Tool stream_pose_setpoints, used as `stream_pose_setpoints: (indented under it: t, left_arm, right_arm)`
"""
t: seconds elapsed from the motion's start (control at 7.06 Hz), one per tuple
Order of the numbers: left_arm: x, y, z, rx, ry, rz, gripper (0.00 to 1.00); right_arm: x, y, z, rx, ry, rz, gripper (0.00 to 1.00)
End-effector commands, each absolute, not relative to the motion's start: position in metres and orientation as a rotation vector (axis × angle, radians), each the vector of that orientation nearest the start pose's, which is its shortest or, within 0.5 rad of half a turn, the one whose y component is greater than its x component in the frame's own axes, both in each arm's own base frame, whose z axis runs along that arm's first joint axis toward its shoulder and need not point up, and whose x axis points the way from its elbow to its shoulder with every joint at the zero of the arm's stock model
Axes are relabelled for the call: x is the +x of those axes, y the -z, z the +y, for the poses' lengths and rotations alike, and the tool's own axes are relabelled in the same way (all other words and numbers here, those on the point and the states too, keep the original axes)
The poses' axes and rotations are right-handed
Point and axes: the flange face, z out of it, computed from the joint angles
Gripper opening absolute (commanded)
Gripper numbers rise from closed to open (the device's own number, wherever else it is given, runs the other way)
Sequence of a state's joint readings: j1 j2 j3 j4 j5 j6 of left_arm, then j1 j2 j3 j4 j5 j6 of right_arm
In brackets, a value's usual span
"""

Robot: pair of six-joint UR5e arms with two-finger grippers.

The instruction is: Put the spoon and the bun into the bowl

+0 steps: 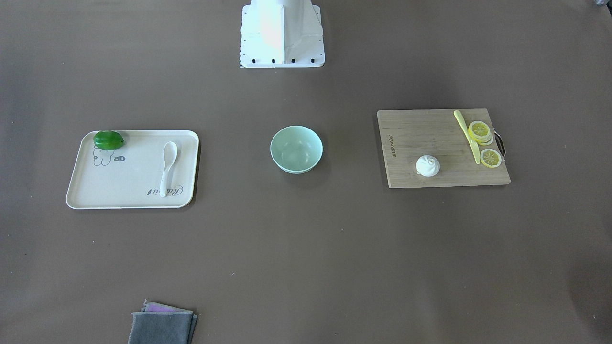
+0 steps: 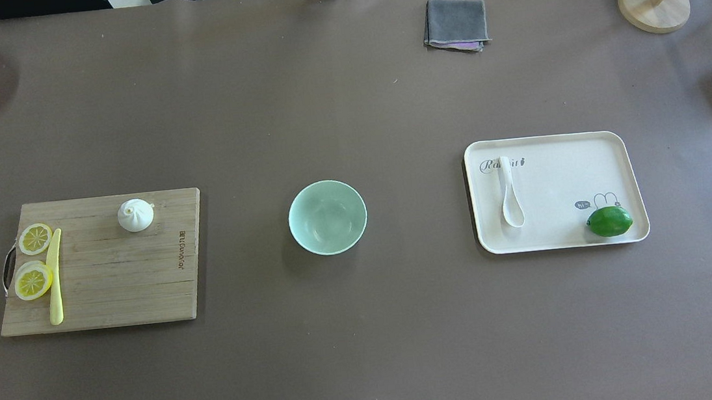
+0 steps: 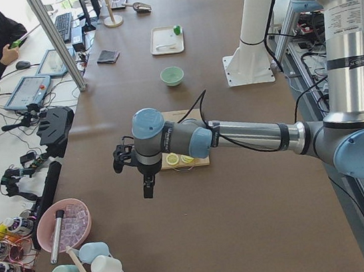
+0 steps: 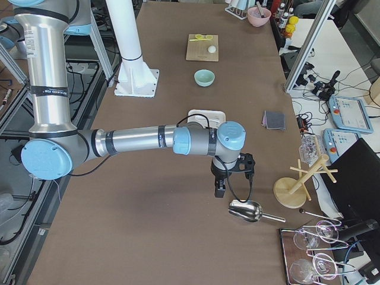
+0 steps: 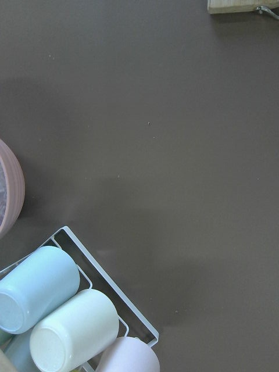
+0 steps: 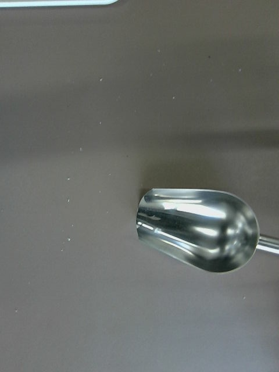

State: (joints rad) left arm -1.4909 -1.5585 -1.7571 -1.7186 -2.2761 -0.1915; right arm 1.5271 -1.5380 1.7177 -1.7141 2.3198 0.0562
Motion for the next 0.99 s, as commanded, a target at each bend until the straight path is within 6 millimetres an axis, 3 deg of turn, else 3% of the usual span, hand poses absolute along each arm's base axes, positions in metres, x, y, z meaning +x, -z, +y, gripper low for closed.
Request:
stream_pose_setpoints:
  t: [0.0,0.14,0.28,0.42,0.57,0.71,0.85]
  left_arm:
    - [0.01,-0.521,-0.529,0.266,-0.108,0.755,0.98]
    - [0.036,-0.486,-0.548,0.352,-0.184,0.775,0.98]
    - [0.074,-0.469,-0.551,0.388,-0.256,0.797,0.98]
    - [0.105,-0.442,-0.56,0.399,-0.207,0.85,0.98]
    - [0.142,-0.423,-0.565,0.395,-0.205,0.887,0.98]
    - [0.172,-0.423,-0.576,0.344,-0.197,0.901,0.98]
    - [0.175,-0.413,-0.574,0.342,-0.161,0.918,0.98]
  right_arm:
    - [0.003,-0.519,-0.51,0.071,0.067,-0.772,1.0]
    - [-0.026,-0.503,-0.512,0.084,0.133,-0.764,1.0]
    - [-0.038,-0.479,-0.52,0.112,0.147,-0.772,1.0]
    - [-0.04,-0.471,-0.52,0.118,0.143,-0.787,1.0]
    - [-0.057,-0.476,-0.52,0.096,0.169,-0.786,1.0]
    - [-0.081,-0.468,-0.52,0.138,0.234,-0.802,1.0]
    - [-0.11,-0.468,-0.518,0.133,0.235,-0.822,1.0]
